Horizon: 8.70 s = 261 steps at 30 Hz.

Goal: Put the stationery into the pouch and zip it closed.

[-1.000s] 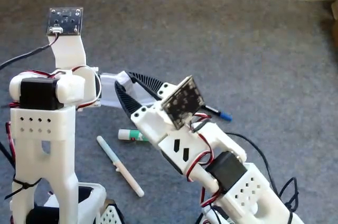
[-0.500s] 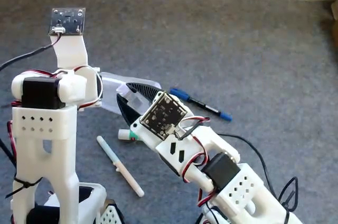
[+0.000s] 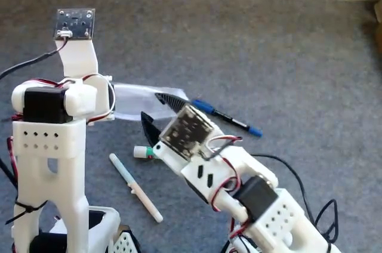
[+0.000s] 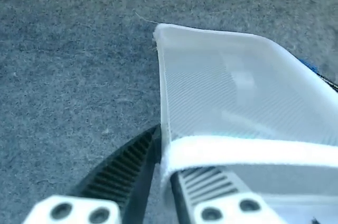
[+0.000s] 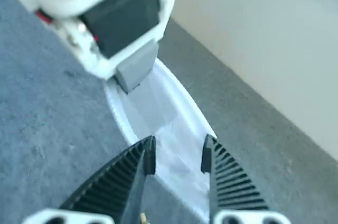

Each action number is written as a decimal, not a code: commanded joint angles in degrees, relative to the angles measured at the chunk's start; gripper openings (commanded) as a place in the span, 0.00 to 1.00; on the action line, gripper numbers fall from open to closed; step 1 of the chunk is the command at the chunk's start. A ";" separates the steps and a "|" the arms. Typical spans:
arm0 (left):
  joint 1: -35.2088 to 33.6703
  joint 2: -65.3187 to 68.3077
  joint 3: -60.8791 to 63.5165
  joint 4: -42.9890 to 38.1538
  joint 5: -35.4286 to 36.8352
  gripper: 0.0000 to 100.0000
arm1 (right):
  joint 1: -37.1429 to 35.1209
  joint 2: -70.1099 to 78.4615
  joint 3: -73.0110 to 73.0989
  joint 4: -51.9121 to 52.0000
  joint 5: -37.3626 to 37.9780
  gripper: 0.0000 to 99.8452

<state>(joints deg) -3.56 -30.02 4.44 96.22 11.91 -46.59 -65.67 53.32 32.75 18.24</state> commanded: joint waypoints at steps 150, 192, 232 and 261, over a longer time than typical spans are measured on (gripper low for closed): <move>-16.40 -0.75 6.37 -4.22 -1.14 0.01 | 28.18 47.25 -46.64 34.51 -9.76 0.01; -16.40 -0.75 6.46 -3.96 -1.05 0.01 | -1.10 3.21 -33.71 15.25 -9.76 0.01; -16.40 -0.75 7.60 -4.92 -1.23 0.01 | -10.33 3.38 6.64 -49.36 3.52 0.01; -16.40 -0.75 7.60 -5.10 -1.23 0.01 | -9.71 2.86 12.97 -47.69 3.52 0.11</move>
<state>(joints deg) -19.21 -31.16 11.91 92.26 11.12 -57.14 -61.71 67.03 -15.25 20.97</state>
